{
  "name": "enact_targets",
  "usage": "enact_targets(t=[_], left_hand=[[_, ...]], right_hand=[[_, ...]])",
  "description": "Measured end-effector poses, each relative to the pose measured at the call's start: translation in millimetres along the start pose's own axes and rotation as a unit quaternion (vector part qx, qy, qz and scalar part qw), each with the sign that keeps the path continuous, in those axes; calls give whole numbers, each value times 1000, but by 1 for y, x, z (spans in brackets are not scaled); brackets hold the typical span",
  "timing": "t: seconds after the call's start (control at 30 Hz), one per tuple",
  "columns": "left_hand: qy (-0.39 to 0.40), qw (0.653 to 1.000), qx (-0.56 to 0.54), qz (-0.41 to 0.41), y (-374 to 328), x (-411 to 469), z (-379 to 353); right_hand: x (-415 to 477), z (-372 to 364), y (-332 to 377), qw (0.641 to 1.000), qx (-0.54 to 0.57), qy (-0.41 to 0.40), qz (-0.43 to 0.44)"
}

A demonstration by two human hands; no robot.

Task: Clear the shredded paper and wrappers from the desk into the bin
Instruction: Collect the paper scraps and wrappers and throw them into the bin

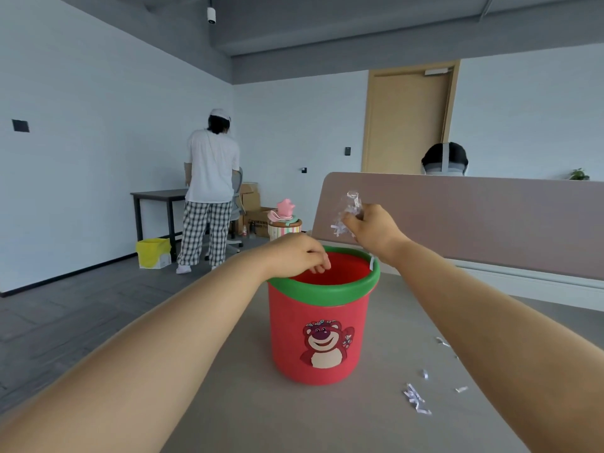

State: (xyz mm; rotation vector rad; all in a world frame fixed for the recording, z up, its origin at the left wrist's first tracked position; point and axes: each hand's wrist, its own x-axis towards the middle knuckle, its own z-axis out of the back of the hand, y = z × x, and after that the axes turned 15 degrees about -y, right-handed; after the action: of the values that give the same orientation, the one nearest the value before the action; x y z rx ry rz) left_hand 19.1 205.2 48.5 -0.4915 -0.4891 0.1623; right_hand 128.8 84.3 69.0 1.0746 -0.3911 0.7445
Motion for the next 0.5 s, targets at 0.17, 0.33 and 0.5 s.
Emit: enact_targets(t=[0.17, 0.33, 0.5], left_hand=[[-74, 995, 63, -39, 9, -16, 3], [-232, 969, 51, -72, 24, -37, -6], [-360, 927, 4, -103, 37, -43, -20]], right_hand=[[2, -7, 4, 1000, 5, -11, 4], [-1, -21, 8, 999, -7, 22, 37], [-5, -21, 1, 984, -69, 141, 80]])
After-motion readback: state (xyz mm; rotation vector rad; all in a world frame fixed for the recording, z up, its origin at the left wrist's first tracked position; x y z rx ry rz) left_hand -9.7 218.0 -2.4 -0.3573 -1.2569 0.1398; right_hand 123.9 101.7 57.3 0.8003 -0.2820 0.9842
